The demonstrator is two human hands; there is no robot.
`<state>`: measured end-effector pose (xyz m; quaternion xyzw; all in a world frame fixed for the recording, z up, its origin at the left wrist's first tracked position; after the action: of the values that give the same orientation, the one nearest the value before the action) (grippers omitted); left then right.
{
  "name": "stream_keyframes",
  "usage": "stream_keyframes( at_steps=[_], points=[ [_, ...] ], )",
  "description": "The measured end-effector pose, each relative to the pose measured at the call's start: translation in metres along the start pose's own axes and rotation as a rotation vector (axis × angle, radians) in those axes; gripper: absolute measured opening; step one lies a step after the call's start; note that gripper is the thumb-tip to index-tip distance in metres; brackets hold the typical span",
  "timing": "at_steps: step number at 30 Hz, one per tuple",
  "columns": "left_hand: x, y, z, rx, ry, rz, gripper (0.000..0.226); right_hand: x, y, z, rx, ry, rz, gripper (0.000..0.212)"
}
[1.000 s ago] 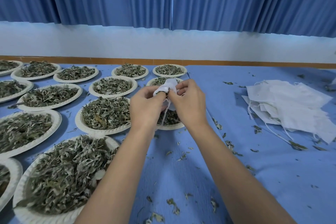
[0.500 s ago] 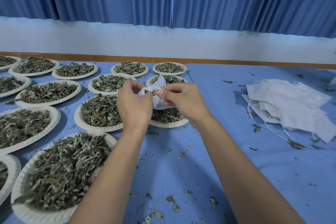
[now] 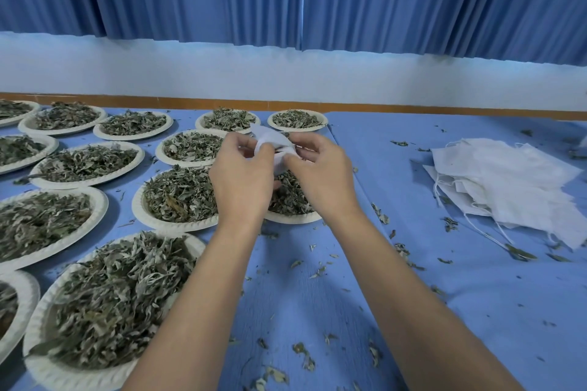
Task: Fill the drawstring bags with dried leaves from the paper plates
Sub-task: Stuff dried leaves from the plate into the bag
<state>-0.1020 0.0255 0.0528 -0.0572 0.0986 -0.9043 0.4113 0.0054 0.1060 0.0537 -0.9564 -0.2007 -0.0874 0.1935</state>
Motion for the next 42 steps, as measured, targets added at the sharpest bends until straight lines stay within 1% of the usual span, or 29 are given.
stream_keyframes(
  at_steps=[2, 3, 6, 9, 11, 13, 15, 18, 21, 24, 25, 27, 29, 32, 36, 37, 39, 42],
  points=[
    [0.002, -0.002, 0.000, -0.024, -0.049, 0.008, 0.007, 0.004, 0.001, 0.001, -0.019, -0.006, 0.053, 0.015],
    [0.004, -0.003, 0.001, -0.051, -0.123, 0.003, 0.005, 0.007, 0.001, 0.001, -0.012, 0.009, 0.082, 0.014],
    [0.004, -0.006, 0.001, -0.134, -0.390, -0.033, 0.022, 0.012, 0.002, -0.003, 0.056, 0.095, 0.129, 0.013],
    [0.001, -0.007, 0.003, -0.194, -0.518, -0.107, 0.032, 0.010, 0.002, -0.005, 0.074, 0.061, 0.112, 0.012],
    [-0.002, -0.007, 0.006, -0.223, -0.538, -0.153, 0.031, 0.008, 0.002, -0.005, 0.060, 0.002, 0.102, 0.015],
    [-0.001, -0.007, 0.010, -0.260, -0.541, -0.154, 0.026, 0.008, 0.002, -0.006, 0.065, -0.061, 0.099, 0.018],
    [0.003, -0.007, 0.014, -0.294, -0.541, -0.113, 0.019, 0.007, 0.001, -0.006, 0.078, -0.146, 0.088, 0.022],
    [0.010, -0.006, 0.017, -0.323, -0.543, -0.033, 0.015, 0.006, 0.000, -0.003, 0.072, -0.262, 0.074, 0.022],
    [0.013, -0.003, 0.020, -0.351, -0.519, 0.018, 0.015, 0.004, -0.001, 0.002, 0.009, -0.322, 0.062, 0.021],
    [0.016, -0.002, 0.021, -0.335, -0.432, 0.051, 0.015, 0.000, -0.001, 0.006, -0.075, -0.400, 0.001, 0.016],
    [0.015, -0.002, 0.022, -0.338, -0.428, 0.051, 0.016, -0.001, -0.001, 0.007, -0.084, -0.376, -0.015, 0.011],
    [0.012, 0.000, 0.023, -0.356, -0.462, 0.041, 0.016, -0.001, 0.000, 0.004, -0.066, -0.246, -0.018, 0.002],
    [0.008, 0.003, 0.025, -0.391, -0.501, 0.028, 0.015, 0.000, 0.002, 0.002, -0.043, -0.139, 0.002, 0.015],
    [0.002, 0.005, 0.027, -0.418, -0.498, -0.002, 0.014, 0.002, 0.002, -0.002, 0.007, -0.057, 0.002, 0.026],
    [0.000, 0.005, 0.027, -0.377, -0.398, -0.068, 0.013, 0.004, 0.003, -0.007, 0.054, 0.069, 0.002, 0.026],
    [-0.002, 0.005, 0.027, -0.383, -0.411, -0.106, 0.015, 0.005, 0.003, -0.008, 0.052, 0.091, 0.018, 0.024],
    [-0.008, 0.005, 0.026, -0.394, -0.481, -0.181, 0.027, 0.007, 0.002, -0.007, 0.036, 0.099, 0.043, 0.022],
    [-0.010, 0.005, 0.023, -0.393, -0.554, -0.222, 0.040, 0.006, 0.001, -0.006, 0.040, 0.105, 0.031, 0.024]
  ],
)
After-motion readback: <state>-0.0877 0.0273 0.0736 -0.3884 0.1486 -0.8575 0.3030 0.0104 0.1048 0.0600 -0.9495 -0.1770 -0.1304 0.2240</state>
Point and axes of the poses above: each hand's wrist, its own y-axis away from the middle knuckle, its own x-axis out of the back of the hand, z = x × y, the point moved 6 cm from there along -y, towards the middle knuckle, and after that the axes turned 7 degrees about -z, right-handed, at the moved point
